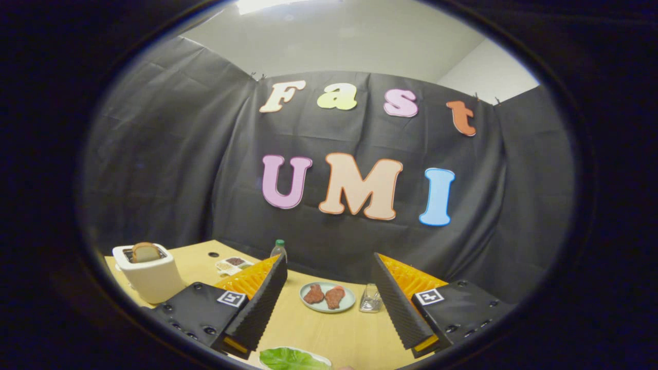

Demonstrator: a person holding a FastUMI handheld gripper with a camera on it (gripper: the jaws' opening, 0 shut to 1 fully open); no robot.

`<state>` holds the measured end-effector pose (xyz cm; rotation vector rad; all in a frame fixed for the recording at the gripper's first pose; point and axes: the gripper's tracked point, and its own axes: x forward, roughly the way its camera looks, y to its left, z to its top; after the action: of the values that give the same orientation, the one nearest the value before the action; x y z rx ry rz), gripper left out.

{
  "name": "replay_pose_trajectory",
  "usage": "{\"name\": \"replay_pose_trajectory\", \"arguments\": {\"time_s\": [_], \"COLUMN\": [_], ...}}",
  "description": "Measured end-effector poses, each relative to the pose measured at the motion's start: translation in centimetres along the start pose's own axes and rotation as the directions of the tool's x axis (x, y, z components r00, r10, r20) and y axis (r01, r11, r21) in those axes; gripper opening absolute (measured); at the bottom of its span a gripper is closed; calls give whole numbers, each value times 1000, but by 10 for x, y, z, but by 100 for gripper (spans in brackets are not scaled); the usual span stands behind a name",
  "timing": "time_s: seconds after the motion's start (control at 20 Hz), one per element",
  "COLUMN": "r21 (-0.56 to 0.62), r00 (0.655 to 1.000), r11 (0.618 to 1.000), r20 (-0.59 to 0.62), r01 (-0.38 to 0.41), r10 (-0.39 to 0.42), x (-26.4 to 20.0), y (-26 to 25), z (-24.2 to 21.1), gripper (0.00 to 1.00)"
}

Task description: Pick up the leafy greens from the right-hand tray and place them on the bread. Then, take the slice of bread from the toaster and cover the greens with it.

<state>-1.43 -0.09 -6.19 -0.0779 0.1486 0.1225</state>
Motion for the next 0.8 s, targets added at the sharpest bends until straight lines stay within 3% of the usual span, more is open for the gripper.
{"name": "replay_pose_trajectory", "arguments": {"time_s": [0.2, 0.5, 0.8], "r21": [-13, -52, -44], "r00": [992, 975, 914], "r11": [996, 985, 958], "r20": [-86, -162, -314], "r01": [-91, -163, -285], "r10": [89, 153, 258], "x": [-1, -1, -7], "y": [12, 19, 32], "z": [-37, -81, -146], "gripper": [100, 100, 100]}}
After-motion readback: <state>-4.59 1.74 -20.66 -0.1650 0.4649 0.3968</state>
